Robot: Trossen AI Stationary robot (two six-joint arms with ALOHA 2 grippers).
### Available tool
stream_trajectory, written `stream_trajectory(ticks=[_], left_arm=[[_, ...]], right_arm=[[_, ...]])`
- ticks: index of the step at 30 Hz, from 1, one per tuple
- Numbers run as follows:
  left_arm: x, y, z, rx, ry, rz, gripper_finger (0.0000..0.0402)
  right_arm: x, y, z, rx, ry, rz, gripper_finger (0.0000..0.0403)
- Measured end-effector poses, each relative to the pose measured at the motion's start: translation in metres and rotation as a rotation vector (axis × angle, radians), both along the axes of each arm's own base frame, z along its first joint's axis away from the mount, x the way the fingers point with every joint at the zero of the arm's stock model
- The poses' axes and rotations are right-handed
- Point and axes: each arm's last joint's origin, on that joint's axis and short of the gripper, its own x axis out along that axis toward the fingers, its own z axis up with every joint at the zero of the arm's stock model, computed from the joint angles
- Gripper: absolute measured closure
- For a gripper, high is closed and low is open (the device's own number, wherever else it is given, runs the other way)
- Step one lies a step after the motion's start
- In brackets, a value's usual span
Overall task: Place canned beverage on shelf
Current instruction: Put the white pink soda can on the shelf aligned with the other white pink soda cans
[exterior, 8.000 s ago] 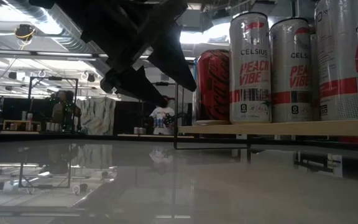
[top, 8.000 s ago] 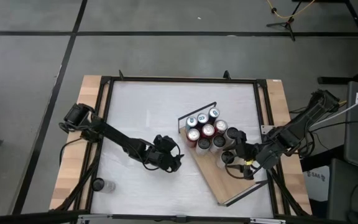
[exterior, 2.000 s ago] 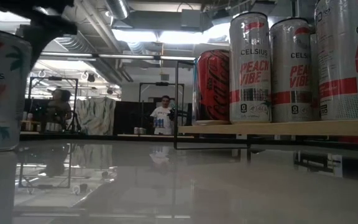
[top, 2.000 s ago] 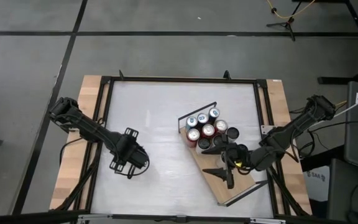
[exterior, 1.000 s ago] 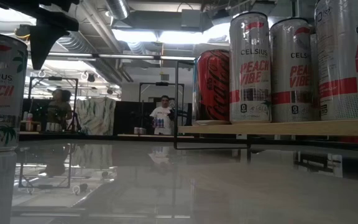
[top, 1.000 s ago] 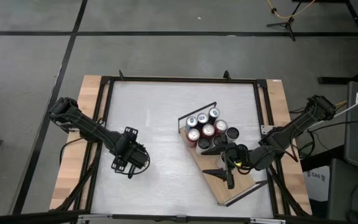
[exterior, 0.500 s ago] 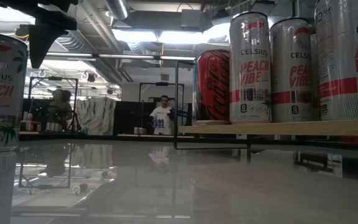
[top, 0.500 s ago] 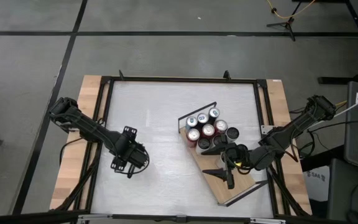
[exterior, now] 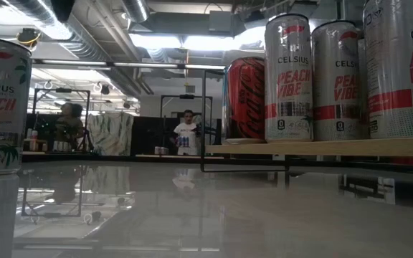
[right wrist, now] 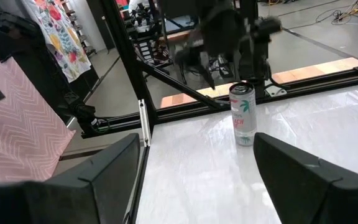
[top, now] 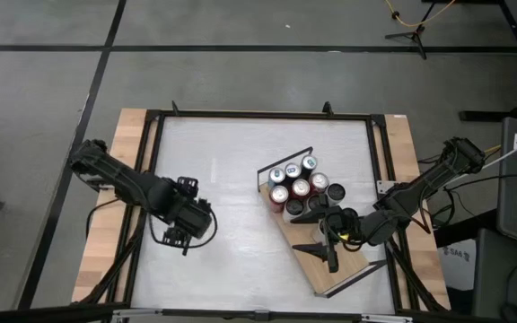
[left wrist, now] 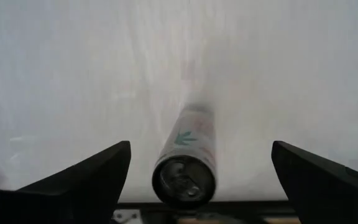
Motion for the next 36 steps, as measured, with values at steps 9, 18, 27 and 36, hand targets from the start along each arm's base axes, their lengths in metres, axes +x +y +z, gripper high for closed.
stream_trajectory(ticks=[9,18,27,36], left_arm=[[-0.037,0.013,0.041,-0.009,-0.274,0.315,0.002],[-0.1,0.008,0.029,-0.103,-0.428,0.628,0.002],[-0.111,-0.01,-0.02,-0.08,-0.289,0.709,0.002],[-0.105,-0.018,-0.052,-0.124,-0.281,0.713,0.002]], right_arm=[[0.0,0.0,0.0,-0.002,0.002,0.002,0.0097],[0.0,0.001,0.0,0.001,0.005,0.019,0.0097],[0.0,0.001,0.0,0.001,0.005,0.019,0.0097],[0.0,0.001,0.0,0.001,0.005,0.019,0.0097]])
